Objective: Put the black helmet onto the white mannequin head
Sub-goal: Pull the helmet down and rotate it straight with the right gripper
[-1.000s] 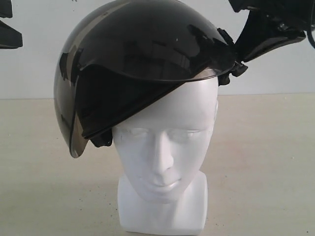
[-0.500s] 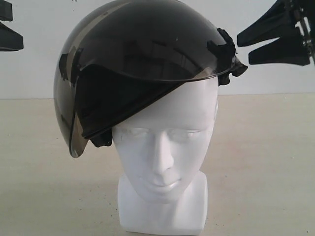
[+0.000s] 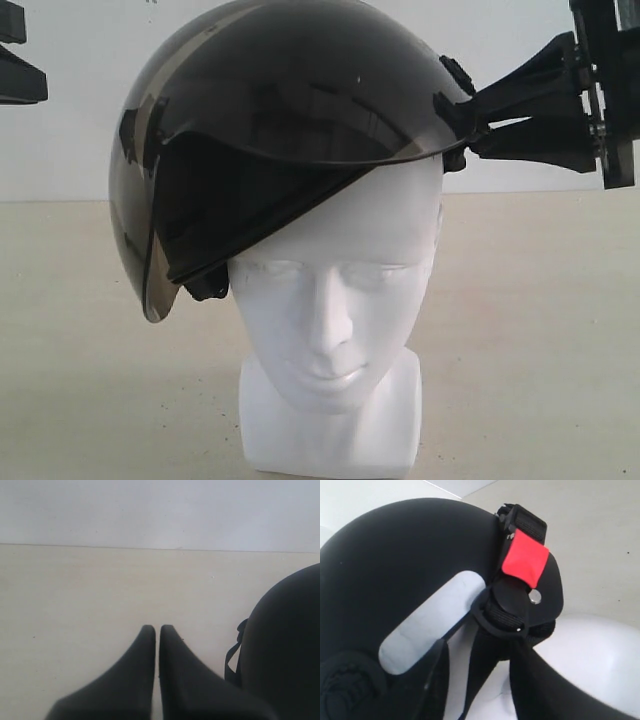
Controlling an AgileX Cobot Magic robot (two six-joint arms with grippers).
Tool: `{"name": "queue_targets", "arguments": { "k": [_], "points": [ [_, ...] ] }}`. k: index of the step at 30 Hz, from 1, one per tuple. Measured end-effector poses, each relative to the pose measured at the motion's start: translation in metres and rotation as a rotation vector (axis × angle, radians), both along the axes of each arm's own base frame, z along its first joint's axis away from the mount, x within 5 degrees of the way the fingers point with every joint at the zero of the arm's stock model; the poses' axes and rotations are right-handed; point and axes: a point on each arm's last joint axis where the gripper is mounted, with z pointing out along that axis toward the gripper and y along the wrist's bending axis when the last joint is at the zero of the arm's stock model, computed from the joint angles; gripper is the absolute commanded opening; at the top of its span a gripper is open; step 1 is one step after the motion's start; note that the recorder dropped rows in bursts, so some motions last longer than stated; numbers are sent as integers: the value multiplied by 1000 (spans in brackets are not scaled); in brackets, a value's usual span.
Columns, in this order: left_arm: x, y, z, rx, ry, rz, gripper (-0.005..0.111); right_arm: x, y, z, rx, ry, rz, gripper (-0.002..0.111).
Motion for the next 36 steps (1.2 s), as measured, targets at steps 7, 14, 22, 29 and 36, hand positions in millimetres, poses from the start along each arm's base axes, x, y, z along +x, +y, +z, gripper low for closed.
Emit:
{"name": "queue_targets", "arguments": {
  "k": [7, 14, 22, 29, 36],
  "points": [
    [0, 0, 0, 0, 0, 0, 4, -1, 0, -1, 12, 5, 3, 0],
    [-1, -1, -1, -1, 10, -6, 4, -1, 0, -3, -7, 9, 7, 0],
    [-1, -1, -1, -8, 17, -13, 4, -4, -2, -10, -74, 51, 23, 0],
    [-1, -9, 4, -88, -25, -73, 4, -5, -4, -14, -127, 80, 21, 0],
    [-1, -12, 7, -117, -51, -98, 4, -7, -6, -19, -184, 107, 25, 0]
  ]
}}
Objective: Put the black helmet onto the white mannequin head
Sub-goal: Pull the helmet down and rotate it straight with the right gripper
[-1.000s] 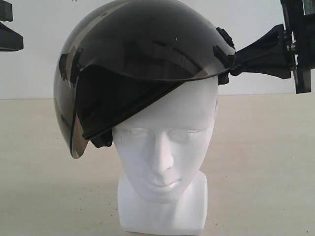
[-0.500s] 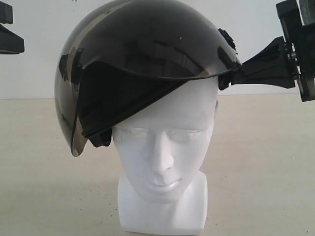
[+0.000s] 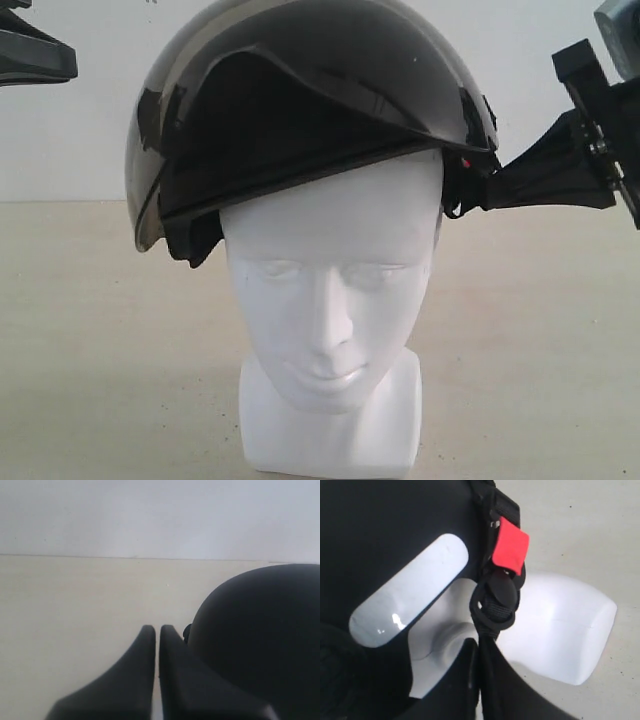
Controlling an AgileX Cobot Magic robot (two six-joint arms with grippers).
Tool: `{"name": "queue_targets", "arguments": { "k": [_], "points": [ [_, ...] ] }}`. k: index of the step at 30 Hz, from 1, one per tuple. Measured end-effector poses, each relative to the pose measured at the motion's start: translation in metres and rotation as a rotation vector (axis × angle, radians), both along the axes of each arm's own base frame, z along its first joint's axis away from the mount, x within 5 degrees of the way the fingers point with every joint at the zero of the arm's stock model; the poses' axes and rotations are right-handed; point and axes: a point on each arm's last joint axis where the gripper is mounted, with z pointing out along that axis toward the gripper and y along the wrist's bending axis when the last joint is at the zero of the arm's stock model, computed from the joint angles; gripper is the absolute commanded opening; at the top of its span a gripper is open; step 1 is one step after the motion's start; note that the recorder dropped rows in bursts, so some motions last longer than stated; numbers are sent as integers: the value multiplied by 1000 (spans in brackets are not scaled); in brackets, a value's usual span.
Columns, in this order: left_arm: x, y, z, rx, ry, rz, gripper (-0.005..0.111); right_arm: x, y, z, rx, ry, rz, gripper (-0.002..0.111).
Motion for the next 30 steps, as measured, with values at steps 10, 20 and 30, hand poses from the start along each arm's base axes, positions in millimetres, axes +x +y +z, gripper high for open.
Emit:
{"name": "queue_targets", "arguments": {
  "k": [10, 20, 30],
  "points": [
    [0, 0, 0, -1, -5, 0, 4, -6, 5, -9, -22, 28, 22, 0],
    [0, 0, 1, -4, -9, 2, 4, -13, 4, -8, -60, -13, 42, 29],
    [0, 0, 1, -10, -10, 1, 4, -16, 3, -10, -86, -15, 55, 58]
  ]
}}
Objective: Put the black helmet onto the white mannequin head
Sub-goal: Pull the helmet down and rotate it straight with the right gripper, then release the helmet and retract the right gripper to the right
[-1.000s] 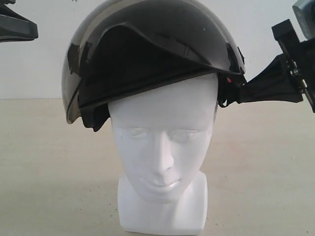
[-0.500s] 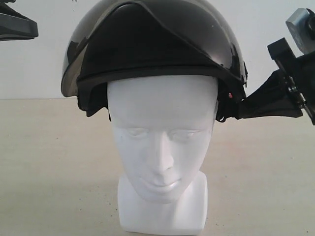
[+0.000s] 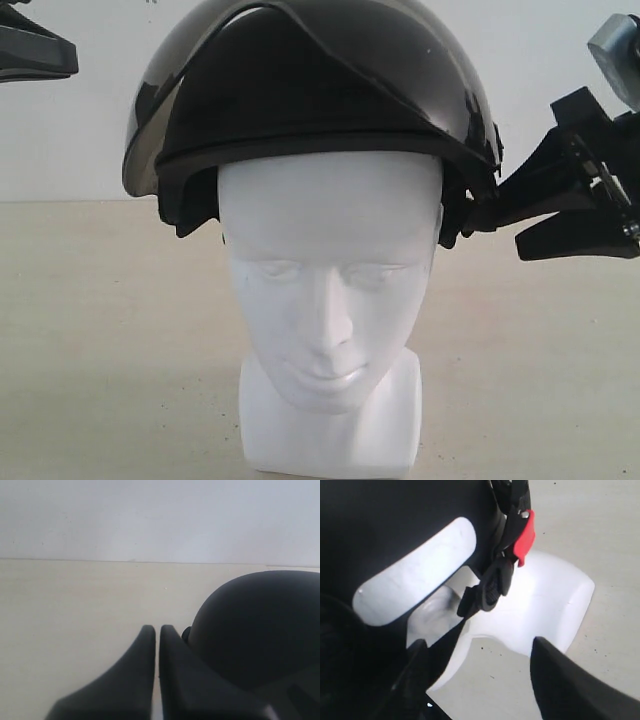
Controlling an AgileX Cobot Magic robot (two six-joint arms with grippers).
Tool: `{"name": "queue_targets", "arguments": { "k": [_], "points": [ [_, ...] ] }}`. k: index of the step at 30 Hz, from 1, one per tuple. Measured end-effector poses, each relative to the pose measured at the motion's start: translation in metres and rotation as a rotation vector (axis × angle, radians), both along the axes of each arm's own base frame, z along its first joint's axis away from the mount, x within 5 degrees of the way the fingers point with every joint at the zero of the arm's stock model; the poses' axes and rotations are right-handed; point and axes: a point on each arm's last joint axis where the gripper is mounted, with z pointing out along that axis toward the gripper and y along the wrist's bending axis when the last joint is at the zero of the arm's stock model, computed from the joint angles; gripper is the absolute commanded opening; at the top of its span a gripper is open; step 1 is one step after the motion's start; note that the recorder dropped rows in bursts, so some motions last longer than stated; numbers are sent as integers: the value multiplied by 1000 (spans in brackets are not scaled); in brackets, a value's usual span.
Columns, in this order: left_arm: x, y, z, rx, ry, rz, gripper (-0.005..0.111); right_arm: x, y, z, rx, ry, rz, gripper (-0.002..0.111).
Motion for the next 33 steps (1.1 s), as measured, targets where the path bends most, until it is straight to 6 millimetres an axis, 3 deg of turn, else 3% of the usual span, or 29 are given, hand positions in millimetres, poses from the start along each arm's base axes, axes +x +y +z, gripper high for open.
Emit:
{"name": "queue_targets", "arguments": {
  "k": [9, 18, 20, 24, 28, 33],
  "points": [
    [0, 0, 0, 2, 0, -2, 4, -7, -4, 3, -72, 0, -17, 58],
    [-1, -1, -2, 29, 8, -27, 4, -29, -10, 29, -168, -119, -85, 57],
    [-2, -1, -3, 35, 17, -36, 4, -32, -12, 37, -182, -174, -137, 47],
    [-4, -4, -2, 11, 38, -67, 4, -35, -17, 60, -181, -369, -278, 0],
    [-6, -9, 12, -3, 2, -125, 4, -38, -19, 89, -108, -533, -397, 0],
    [6, -12, 24, -33, -14, -169, 4, -17, -11, 113, -5, -519, -319, 0]
  ]
}}
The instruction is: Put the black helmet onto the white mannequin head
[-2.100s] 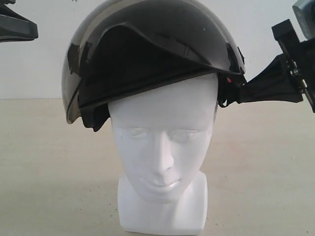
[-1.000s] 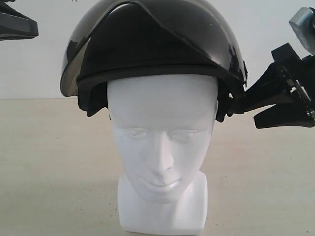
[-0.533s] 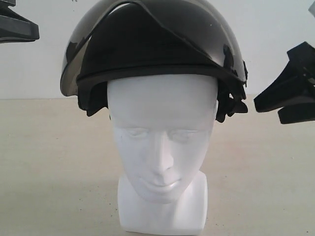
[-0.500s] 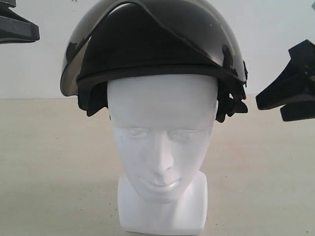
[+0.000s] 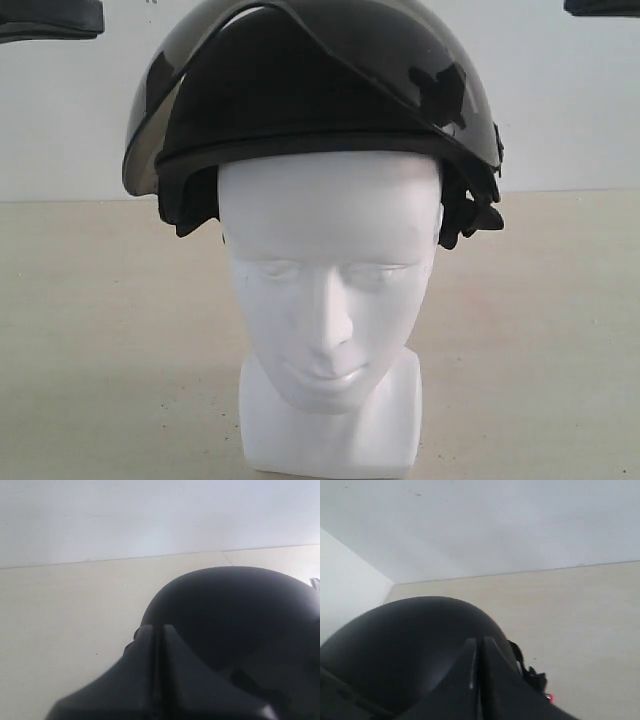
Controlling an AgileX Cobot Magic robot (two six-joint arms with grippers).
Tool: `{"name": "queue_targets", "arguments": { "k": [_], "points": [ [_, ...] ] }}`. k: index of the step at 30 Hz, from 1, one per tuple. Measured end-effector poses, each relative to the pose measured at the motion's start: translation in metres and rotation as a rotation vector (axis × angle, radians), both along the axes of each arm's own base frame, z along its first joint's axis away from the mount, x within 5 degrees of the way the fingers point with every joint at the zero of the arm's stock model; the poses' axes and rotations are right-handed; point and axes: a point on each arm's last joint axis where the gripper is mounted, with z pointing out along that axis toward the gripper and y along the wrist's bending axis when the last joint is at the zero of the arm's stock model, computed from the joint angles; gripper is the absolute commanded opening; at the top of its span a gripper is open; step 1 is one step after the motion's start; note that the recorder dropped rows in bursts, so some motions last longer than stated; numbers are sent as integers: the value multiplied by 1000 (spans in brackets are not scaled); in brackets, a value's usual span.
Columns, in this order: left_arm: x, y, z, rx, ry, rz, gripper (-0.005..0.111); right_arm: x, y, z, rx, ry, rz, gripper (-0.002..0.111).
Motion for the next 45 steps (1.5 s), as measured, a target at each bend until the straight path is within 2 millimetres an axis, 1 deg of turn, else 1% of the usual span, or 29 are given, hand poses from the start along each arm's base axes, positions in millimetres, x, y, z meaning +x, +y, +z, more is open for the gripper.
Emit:
{"name": "queue_targets", "arguments": {
  "k": [6, 9, 12, 15, 18, 20, 26, 28, 35, 37, 40, 41, 45],
  "points": [
    [26, -6, 3, -28, 50, -107, 4, 35, 7, 20, 85, 42, 121, 0],
    [37, -8, 3, -49, 66, -147, 4, 52, 11, 24, 146, 65, 174, 0],
    [48, -10, 1, -84, 86, -194, 4, 67, 14, 21, 214, 96, 229, 0],
    [57, -13, -5, -112, 121, -247, 4, 78, 27, 13, 251, 143, 301, 0],
    [62, -14, -13, -112, 145, -284, 4, 85, 41, 4, 254, 182, 370, 0],
    [64, -15, -16, -105, 150, -299, 4, 87, 50, -1, 254, 203, 404, 0],
    [65, -18, -23, -101, 177, -356, 4, 90, 64, -11, 244, 230, 459, 0],
    [65, -18, -23, -103, 179, -363, 4, 90, 67, -12, 238, 231, 468, 0],
    [64, -20, -21, -131, 174, -378, 4, 89, 69, -12, 240, 242, 470, 0],
    [64, -23, -21, -136, 173, -388, 4, 88, 76, -12, 236, 254, 472, 0],
    [63, -29, -21, -128, 177, -391, 4, 78, 94, -5, 203, 229, 486, 0],
    [63, -29, -21, -124, 175, -389, 4, 75, 96, -3, 196, 221, 496, 0],
    [57, -32, -14, -111, 155, -392, 4, 63, 98, 5, 156, 202, 511, 0]
  ]
}}
